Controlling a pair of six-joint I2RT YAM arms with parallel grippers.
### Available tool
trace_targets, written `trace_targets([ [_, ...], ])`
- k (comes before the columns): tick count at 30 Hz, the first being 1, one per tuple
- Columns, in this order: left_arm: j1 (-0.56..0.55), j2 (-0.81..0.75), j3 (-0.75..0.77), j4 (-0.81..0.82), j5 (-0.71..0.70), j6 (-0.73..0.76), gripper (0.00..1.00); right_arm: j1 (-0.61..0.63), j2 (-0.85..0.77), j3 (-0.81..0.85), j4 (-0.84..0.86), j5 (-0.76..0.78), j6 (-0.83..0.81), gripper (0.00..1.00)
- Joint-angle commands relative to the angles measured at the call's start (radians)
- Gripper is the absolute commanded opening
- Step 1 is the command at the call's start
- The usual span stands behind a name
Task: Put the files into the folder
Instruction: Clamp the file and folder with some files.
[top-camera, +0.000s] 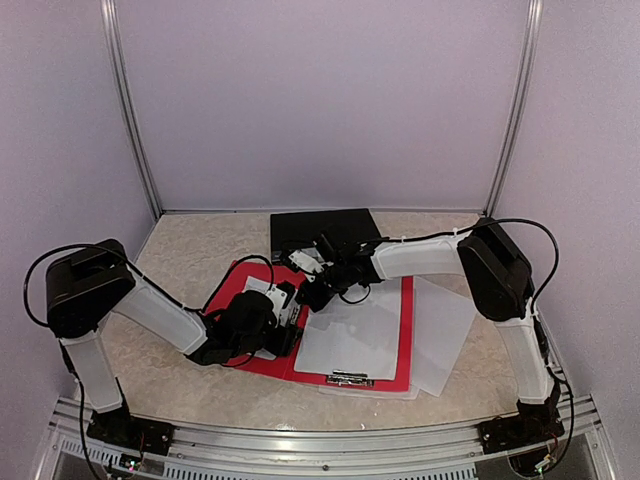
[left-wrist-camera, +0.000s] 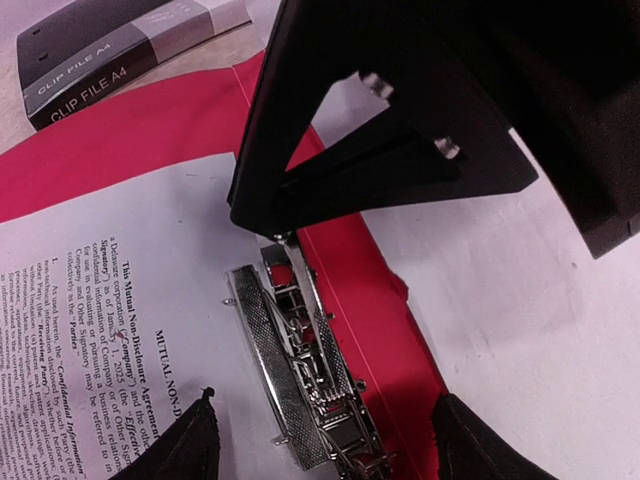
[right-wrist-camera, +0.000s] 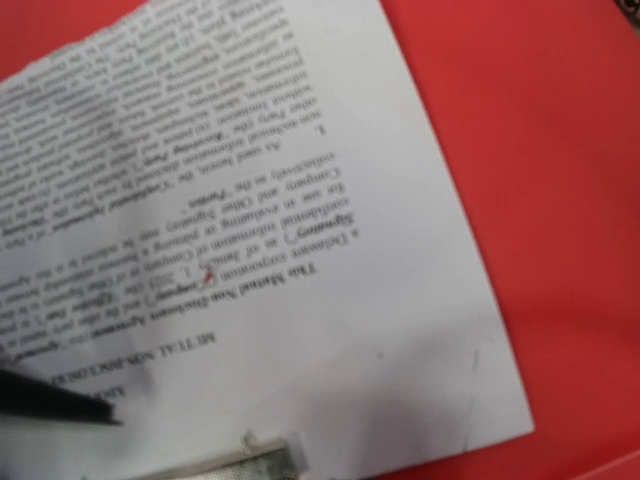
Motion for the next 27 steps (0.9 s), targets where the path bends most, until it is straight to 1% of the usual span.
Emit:
trace_targets([
  [1, 0.008, 0.042, 0.026, -0.042, -0.001, 0.020, 0.67, 0.002, 0.067, -0.038, -0.163, 0.057, -0.007, 0.00],
  [4, 0.008, 0.050, 0.015, -0.043, 0.004, 0.010, 0.61, 0.001, 0.066, -0.038, -0.163, 0.058, -0.007, 0.00],
  [8, 0.010, 0.046, -0.014, -0.021, 0.016, 0.001, 0.48, 0.002, 0.066, -0.038, -0.161, 0.056, -0.006, 0.00],
  [13, 0.013, 0.052, -0.028, 0.002, 0.034, 0.008, 0.38, 0.003, 0.063, -0.042, -0.160, 0.058, -0.004, 0.00],
  [16, 0.016, 0.053, -0.033, 0.003, 0.043, 0.014, 0.35, 0.002, 0.053, -0.050, -0.151, 0.064, -0.002, 0.00],
  [24, 0.027, 0.021, -0.057, 0.004, 0.078, 0.036, 0.33, 0.003, 0.032, -0.070, -0.116, 0.056, -0.006, 0.00],
  [27, 0.028, 0.021, -0.056, 0.003, 0.109, 0.048, 0.32, 0.003, 0.041, -0.067, -0.117, 0.063, -0.049, 0.00],
])
